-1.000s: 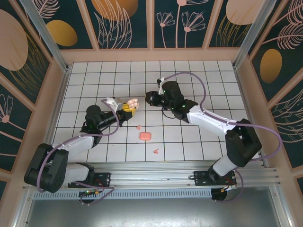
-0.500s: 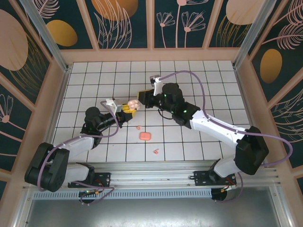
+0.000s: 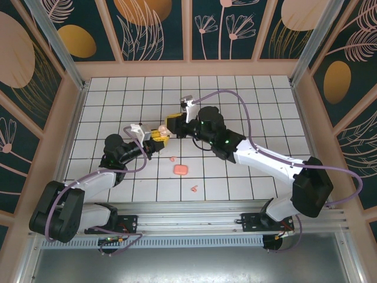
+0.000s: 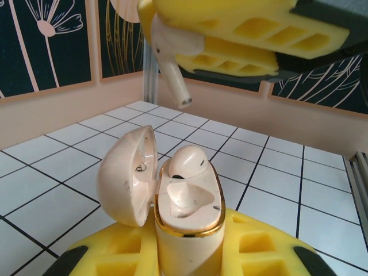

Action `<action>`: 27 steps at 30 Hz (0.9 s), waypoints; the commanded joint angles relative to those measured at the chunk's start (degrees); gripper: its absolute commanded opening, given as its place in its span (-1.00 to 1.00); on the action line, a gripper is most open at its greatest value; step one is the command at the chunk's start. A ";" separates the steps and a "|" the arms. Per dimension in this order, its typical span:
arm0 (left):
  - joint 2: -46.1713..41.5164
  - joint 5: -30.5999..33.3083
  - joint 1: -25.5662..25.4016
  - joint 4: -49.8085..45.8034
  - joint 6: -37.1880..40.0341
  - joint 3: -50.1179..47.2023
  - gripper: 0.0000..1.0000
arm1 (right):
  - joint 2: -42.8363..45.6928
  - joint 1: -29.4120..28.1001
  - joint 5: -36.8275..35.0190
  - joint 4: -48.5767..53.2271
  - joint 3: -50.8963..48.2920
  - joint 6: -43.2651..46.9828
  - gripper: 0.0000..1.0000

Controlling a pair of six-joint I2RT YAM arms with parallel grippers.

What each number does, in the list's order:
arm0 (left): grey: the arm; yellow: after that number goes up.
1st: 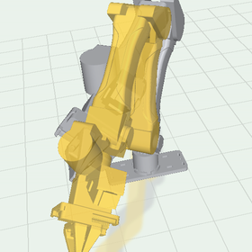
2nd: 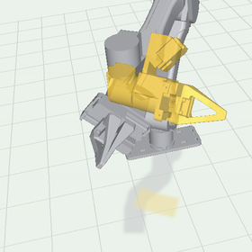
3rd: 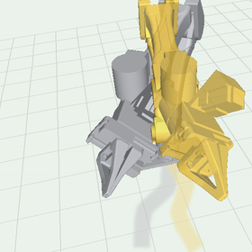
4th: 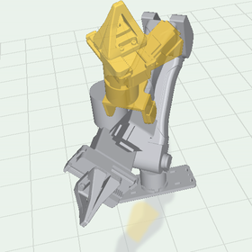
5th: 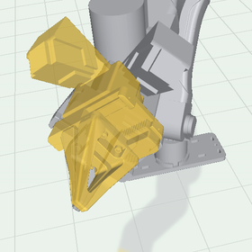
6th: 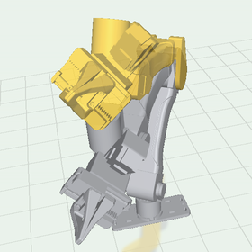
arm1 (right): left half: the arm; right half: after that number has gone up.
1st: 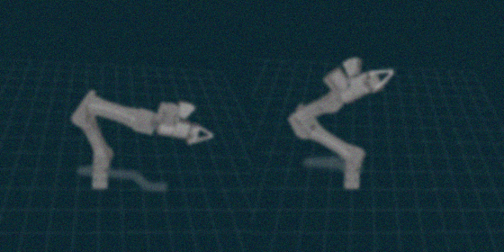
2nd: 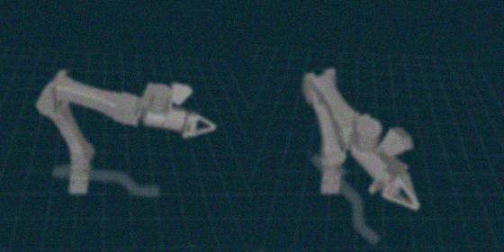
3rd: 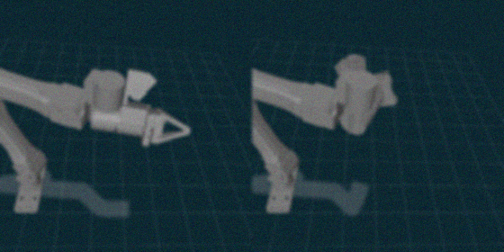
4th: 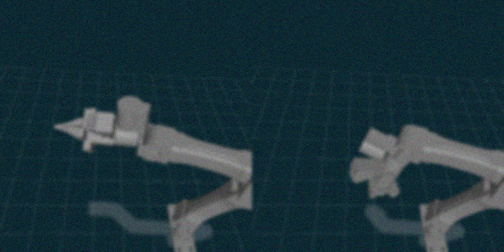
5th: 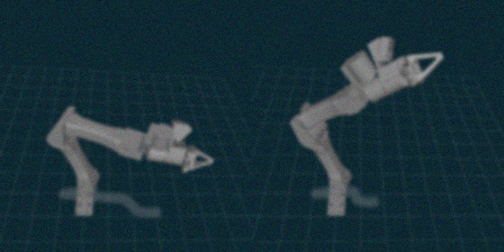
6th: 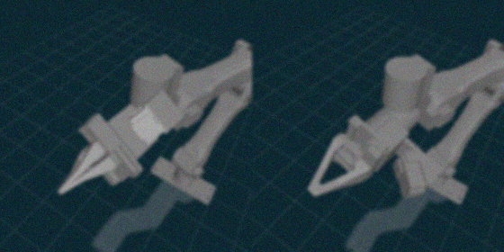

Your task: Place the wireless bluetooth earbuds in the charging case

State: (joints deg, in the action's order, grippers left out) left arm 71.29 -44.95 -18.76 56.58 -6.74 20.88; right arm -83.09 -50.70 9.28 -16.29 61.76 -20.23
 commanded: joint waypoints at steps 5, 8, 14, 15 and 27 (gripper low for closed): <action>-1.31 -0.66 -0.04 2.80 -0.45 -0.06 -0.70 | -1.13 -1.95 0.80 -2.43 -0.15 2.47 -0.61; -1.58 -0.58 -0.07 3.00 -0.64 -0.05 -0.70 | -1.53 -2.02 0.52 -2.20 -0.29 2.38 -0.61; -2.29 -0.41 -0.06 3.09 -0.99 -0.05 -0.70 | -2.24 -2.39 1.00 -2.08 -0.37 2.39 -0.61; -2.37 -0.45 -0.05 3.10 -1.06 -0.05 -0.70 | -2.34 -2.48 1.05 -1.95 -0.41 2.47 -0.61; -2.56 -0.30 -0.05 3.71 -1.52 -0.06 -0.70 | -2.25 -3.11 3.26 -1.06 -1.02 3.21 -0.61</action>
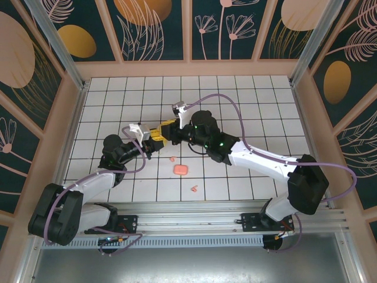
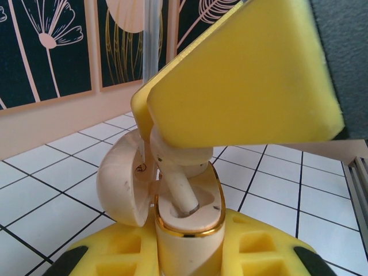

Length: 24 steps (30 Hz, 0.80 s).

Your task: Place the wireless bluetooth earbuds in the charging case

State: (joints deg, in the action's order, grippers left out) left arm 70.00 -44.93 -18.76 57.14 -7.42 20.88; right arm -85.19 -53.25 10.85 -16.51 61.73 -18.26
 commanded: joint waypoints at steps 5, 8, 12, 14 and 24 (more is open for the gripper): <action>-1.53 -0.64 -0.05 3.29 -0.93 -0.05 -0.70 | -0.73 -0.54 2.45 0.14 -0.99 1.28 -0.61; -1.75 -0.84 -0.05 3.39 -0.93 -0.07 -0.70 | -1.07 -0.54 3.11 0.85 -1.00 1.38 -0.61; -2.10 -0.98 -0.06 3.36 -0.93 -0.05 -0.69 | -0.96 -0.61 3.30 3.99 -1.09 2.25 -0.61; -1.98 -1.28 -0.04 3.35 -0.92 -0.04 -0.70 | -0.75 -0.56 3.63 5.20 -1.05 2.82 -0.61; -2.67 -3.53 -0.04 2.88 0.02 0.03 -0.69 | -0.22 0.84 6.68 9.76 -0.30 5.03 -0.60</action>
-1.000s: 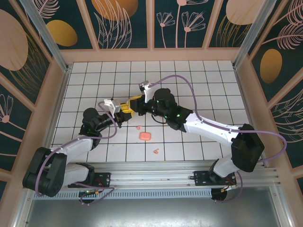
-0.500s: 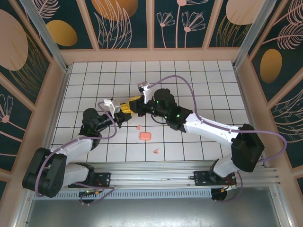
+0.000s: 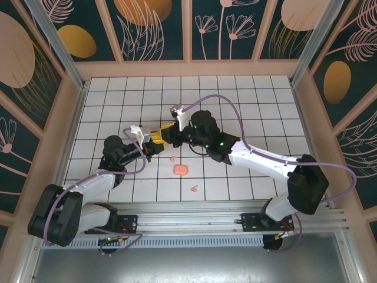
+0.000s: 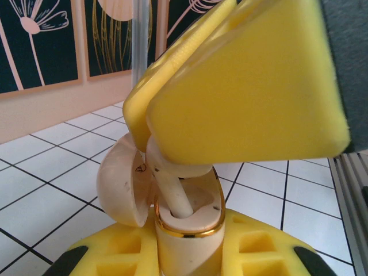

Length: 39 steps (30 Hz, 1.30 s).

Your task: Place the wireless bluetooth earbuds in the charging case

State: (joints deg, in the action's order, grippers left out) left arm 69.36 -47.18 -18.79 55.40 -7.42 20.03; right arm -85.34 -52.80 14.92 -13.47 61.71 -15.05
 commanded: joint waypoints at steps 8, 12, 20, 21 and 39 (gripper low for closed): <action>-2.57 -2.09 -0.02 4.80 0.25 0.80 -0.69 | 1.36 1.71 3.57 9.77 -0.27 3.75 -0.59; -2.65 -2.18 -0.02 4.90 0.21 0.80 -0.69 | 1.32 1.97 4.42 11.16 0.17 4.95 -0.58; -2.74 -2.69 -0.09 4.63 0.29 0.87 -0.69 | -0.68 2.15 5.34 13.74 3.29 6.60 -0.58; -2.79 -2.67 -0.09 4.25 0.66 0.93 -0.69 | -0.94 2.16 5.55 13.87 3.77 6.70 -0.57; -6.17 -5.19 -0.02 -2.41 7.19 1.66 -0.68 | -3.25 2.35 6.79 24.83 8.90 15.14 -0.58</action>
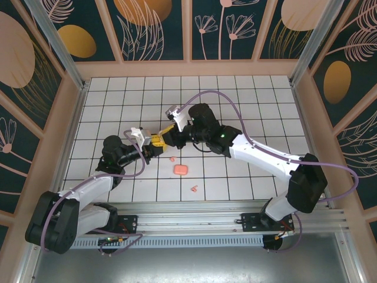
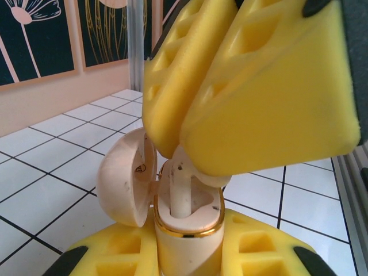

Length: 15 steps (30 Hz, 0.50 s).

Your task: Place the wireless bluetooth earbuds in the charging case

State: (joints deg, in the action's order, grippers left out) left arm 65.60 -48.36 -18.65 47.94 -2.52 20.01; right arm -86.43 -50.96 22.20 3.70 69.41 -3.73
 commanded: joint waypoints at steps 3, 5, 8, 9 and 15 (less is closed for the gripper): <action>-2.73 -5.07 -0.20 4.96 2.45 1.81 -0.68 | -2.43 0.84 -0.08 9.73 2.19 6.08 -0.58; -2.85 -5.79 -0.21 4.79 2.81 1.88 -0.67 | -2.73 1.16 0.36 11.06 3.10 7.50 -0.58; -3.11 -6.54 -0.20 3.52 3.60 2.34 -0.67 | -3.14 1.45 1.07 12.55 4.41 9.00 -0.58; -3.28 -6.74 -0.16 3.07 3.86 2.50 -0.67 | -3.42 1.54 1.36 12.96 4.89 9.44 -0.58; -3.81 -7.83 -0.18 1.72 4.74 3.01 -0.67 | -4.76 1.92 2.30 16.33 8.02 12.42 -0.57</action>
State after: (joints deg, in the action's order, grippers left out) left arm 64.42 -50.61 -18.65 45.10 -0.08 20.10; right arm -88.77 -50.22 26.09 14.24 75.83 5.28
